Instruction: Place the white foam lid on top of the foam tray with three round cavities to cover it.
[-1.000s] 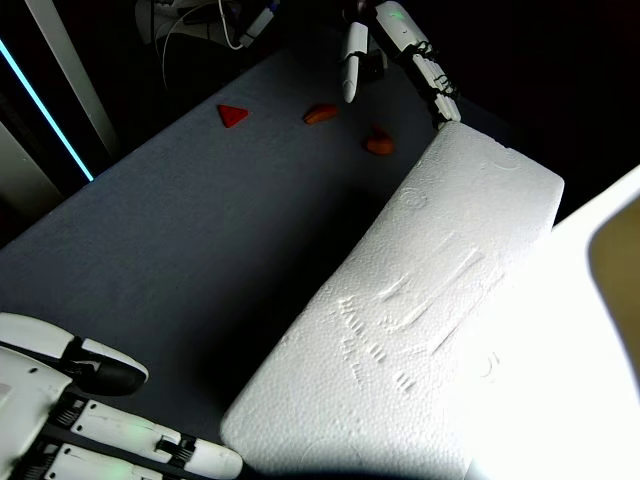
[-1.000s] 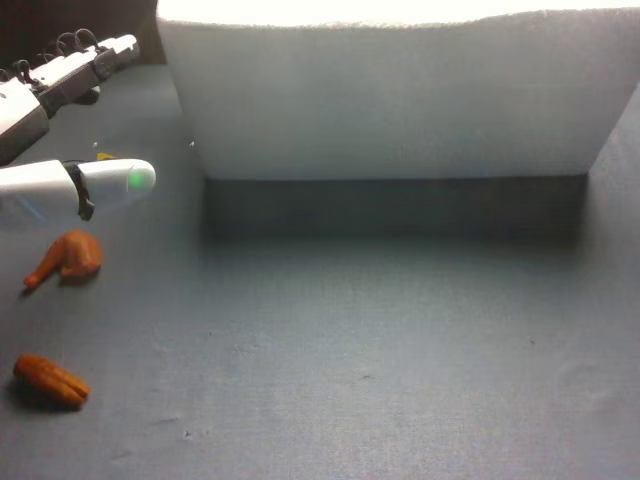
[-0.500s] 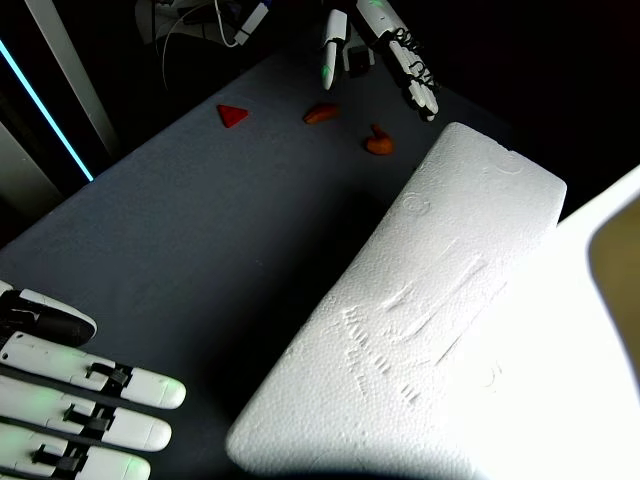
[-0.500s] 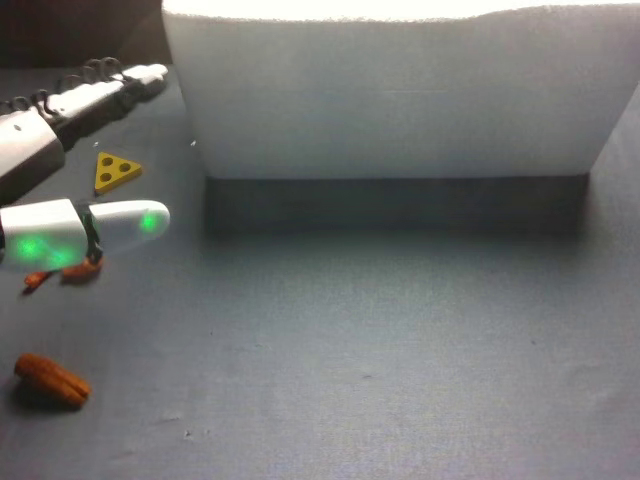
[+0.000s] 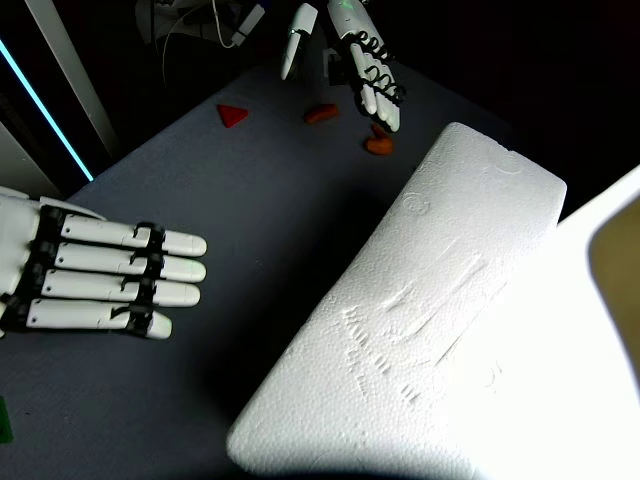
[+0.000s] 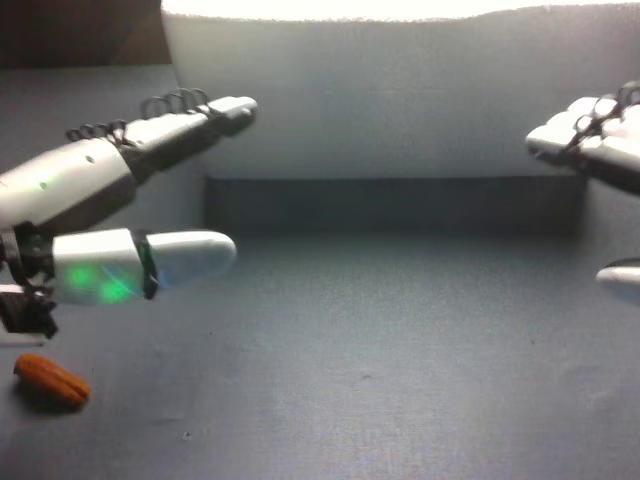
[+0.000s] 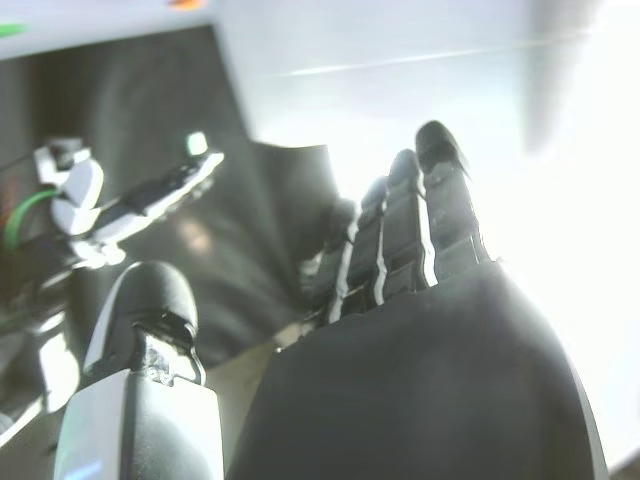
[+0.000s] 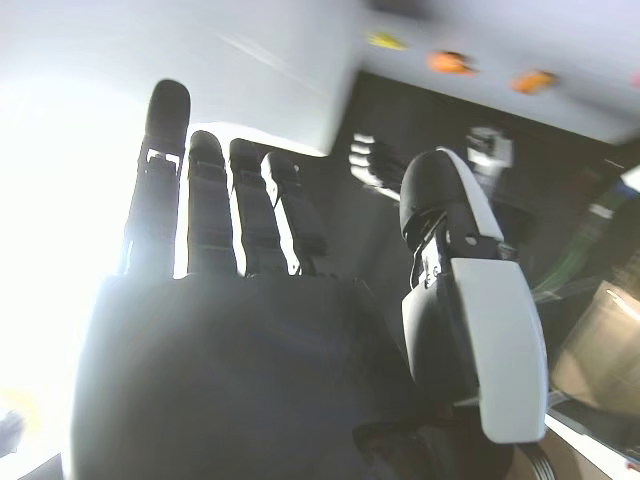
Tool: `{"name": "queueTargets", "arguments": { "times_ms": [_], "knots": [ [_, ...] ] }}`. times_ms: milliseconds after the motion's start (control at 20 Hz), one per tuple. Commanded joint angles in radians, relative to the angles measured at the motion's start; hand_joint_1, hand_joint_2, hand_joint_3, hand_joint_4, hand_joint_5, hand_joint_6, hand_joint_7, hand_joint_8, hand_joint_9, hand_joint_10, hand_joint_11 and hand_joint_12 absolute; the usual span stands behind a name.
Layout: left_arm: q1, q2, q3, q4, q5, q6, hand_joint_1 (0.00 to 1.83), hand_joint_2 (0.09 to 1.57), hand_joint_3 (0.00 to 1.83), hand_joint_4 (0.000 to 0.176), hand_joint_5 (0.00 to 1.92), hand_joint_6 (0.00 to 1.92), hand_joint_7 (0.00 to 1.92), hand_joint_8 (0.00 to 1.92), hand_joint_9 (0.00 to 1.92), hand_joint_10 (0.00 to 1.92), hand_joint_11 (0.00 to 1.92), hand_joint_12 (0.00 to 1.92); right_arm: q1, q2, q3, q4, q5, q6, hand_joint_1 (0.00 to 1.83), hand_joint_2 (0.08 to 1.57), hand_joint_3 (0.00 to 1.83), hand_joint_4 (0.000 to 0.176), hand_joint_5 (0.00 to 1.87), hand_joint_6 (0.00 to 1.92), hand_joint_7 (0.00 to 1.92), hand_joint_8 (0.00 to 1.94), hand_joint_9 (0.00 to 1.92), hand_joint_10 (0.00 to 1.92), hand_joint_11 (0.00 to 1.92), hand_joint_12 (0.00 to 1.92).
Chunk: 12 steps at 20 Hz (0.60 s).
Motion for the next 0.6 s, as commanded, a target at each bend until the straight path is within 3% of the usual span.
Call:
{"name": "queueTargets", "arguments": {
  "times_ms": [0, 50, 100, 150, 200, 450, 550],
  "knots": [
    [-0.018, -0.008, 0.006, -0.016, -0.099, -0.013, 0.23, 1.25, 0.0, 0.022, 0.0, 0.0, 0.0, 0.0, 0.0, 0.0, 0.0, 0.04, 0.0, 0.001, 0.009, 0.005, 0.111, 0.024, 0.37, 1.3, 0.0, 0.0, 0.0, 0.0, 0.0, 0.0, 0.0, 0.0, 0.0, 0.32],
    [-0.024, -0.017, 0.01, -0.002, -0.092, -0.022, 0.2, 1.26, 0.01, 0.0, 0.0, 0.0, 0.0, 0.0, 0.0, 0.0, 0.0, 0.02, -0.006, -0.013, 0.013, -0.003, 0.111, 0.035, 0.33, 1.29, 0.0, 0.0, 0.0, 0.0, 0.0, 0.0, 0.0, 0.0, 0.0, 0.33],
    [-0.029, -0.024, 0.013, 0.01, -0.084, -0.027, 0.19, 1.27, 0.01, 0.0, 0.0, 0.0, 0.0, 0.0, 0.0, 0.0, 0.0, 0.0, -0.009, -0.023, 0.018, -0.01, 0.111, 0.045, 0.34, 1.28, 0.0, 0.0, 0.0, 0.0, 0.0, 0.0, 0.0, 0.0, 0.0, 0.3],
    [-0.036, -0.033, 0.018, 0.026, -0.074, -0.036, 0.15, 1.27, 0.01, 0.024, 0.0, 0.0, 0.0, 0.0, 0.0, 0.0, 0.0, 0.0, -0.013, -0.035, 0.024, -0.018, 0.111, 0.058, 0.33, 1.32, 0.0, 0.0, 0.0, 0.0, 0.0, 0.0, 0.0, 0.0, 0.0, 0.15],
    [-0.043, -0.041, 0.023, 0.039, -0.065, -0.044, 0.15, 1.27, 0.01, 0.035, 0.0, 0.0, 0.0, 0.0, 0.0, 0.0, 0.0, 0.0, -0.015, -0.048, 0.03, -0.027, 0.111, 0.07, 0.33, 1.32, 0.0, 0.0, 0.0, 0.0, 0.0, 0.0, 0.0, 0.0, 0.0, 0.03],
    [-0.072, -0.076, 0.047, 0.08, -0.031, -0.066, 0.22, 1.29, 0.01, 0.017, 0.0, 0.0, 0.0, 0.0, 0.0, 0.0, 0.0, 0.0, -0.032, -0.093, 0.049, -0.039, 0.128, 0.099, 0.31, 1.27, 0.0, 0.0, 0.0, 0.0, 0.0, 0.0, 0.0, 0.0, 0.04, 0.02],
    [-0.083, -0.089, 0.057, 0.087, -0.019, -0.066, 0.22, 1.28, 0.0, 0.026, 0.0, 0.0, 0.0, 0.0, 0.0, 0.0, 0.0, 0.0, -0.039, -0.103, 0.053, -0.038, 0.134, 0.1, 0.32, 1.27, 0.0, 0.0, 0.0, 0.0, 0.0, 0.0, 0.0, 0.0, 0.04, 0.03]
  ]
}}
